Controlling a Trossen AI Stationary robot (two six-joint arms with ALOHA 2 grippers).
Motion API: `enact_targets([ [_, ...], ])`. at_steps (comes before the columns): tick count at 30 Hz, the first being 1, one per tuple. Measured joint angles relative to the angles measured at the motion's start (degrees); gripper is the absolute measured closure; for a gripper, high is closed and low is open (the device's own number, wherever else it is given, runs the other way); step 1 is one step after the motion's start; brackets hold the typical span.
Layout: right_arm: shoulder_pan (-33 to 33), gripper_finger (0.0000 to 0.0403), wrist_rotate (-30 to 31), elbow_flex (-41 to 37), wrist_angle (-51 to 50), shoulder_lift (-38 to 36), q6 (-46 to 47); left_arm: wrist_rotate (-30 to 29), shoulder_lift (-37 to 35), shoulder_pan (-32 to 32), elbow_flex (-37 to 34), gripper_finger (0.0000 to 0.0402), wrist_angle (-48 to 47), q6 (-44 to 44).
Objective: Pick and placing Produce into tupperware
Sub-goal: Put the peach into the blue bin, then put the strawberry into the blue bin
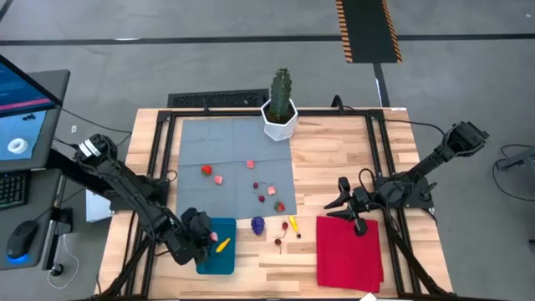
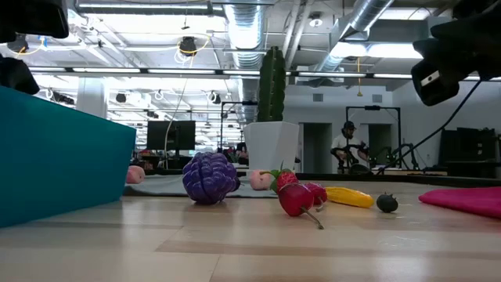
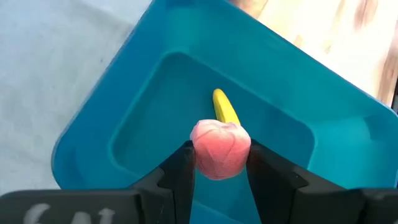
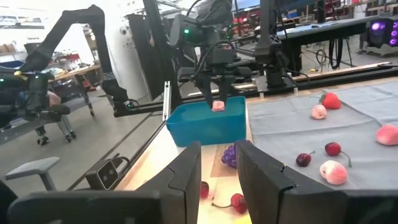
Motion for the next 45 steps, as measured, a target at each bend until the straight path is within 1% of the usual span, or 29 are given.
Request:
enact_targets([
  [8,0.0,0.0280,0.0,0.0,0.0,0.0,0.6,-3.1,0.0,1.5,0.0,0.0280,0.0,1.1],
  [11,0.0,0.0279,-0.1,0.0,0.0,0.0,2.0,-4.4,0.0,1.5,0.0,0.0261,0.4,2.4],
  [17,0.0,0.0264,0.1,0.0,0.0,0.0,3.0,-6.0,0.0,1.5,0.0,0.0198,0.3,4.5],
  [20,0.0,0.0256,0.1,0.0,0.0,0.0,3.0,-6.4,0.0,1.5,0.0,0.0174,0.3,5.3],
  [22,0.0,0.0252,0.1,0.0,0.0,0.0,3.0,-6.5,0.0,1.5,0.0,0.0165,0.3,5.5],
  [25,0.0,0.0250,0.1,0.0,0.1,0.0,2.4,-5.8,0.0,1.5,0.0,0.0162,0.3,5.5],
  [27,0.0,0.0252,0.1,0.0,1.2,0.0,2.0,-6.8,0.0,1.3,0.2,0.0164,0.5,7.8],
  [29,-0.3,0.0255,0.1,0.3,2.3,0.0,1.8,-12.2,0.0,0.1,0.3,0.0166,2.3,10.6],
  [33,-2.7,0.0258,0.1,3.3,2.0,0.0,-0.2,-26.5,-2.7,-3.5,0.4,0.0170,6.6,17.9],
  [36,-5.2,0.0255,-1.4,6.6,-2.2,0.0,0.0,-36.0,-6.9,-6.7,0.4,0.0170,5.3,19.8],
  [38,-6.9,0.0251,-3.1,8.4,-5.9,0.0,0.3,-41.0,-10.0,-9.0,-0.3,0.0171,4.6,20.5],
  [40,-8.7,0.0246,-4.4,10.0,-8.8,0.1,0.4,-44.5,-13.4,-10.9,-1.8,0.0171,3.8,21.4],
  [41,-9.6,0.0243,-4.8,10.6,-9.7,0.4,0.5,-45.3,-15.3,-11.6,-2.8,0.0171,3.8,21.6],
  [45,-13.8,0.0235,-9.6,12.7,-10.5,2.4,0.9,-45.8,-23.3,-11.8,-6.3,0.0171,3.5,22.0],
])
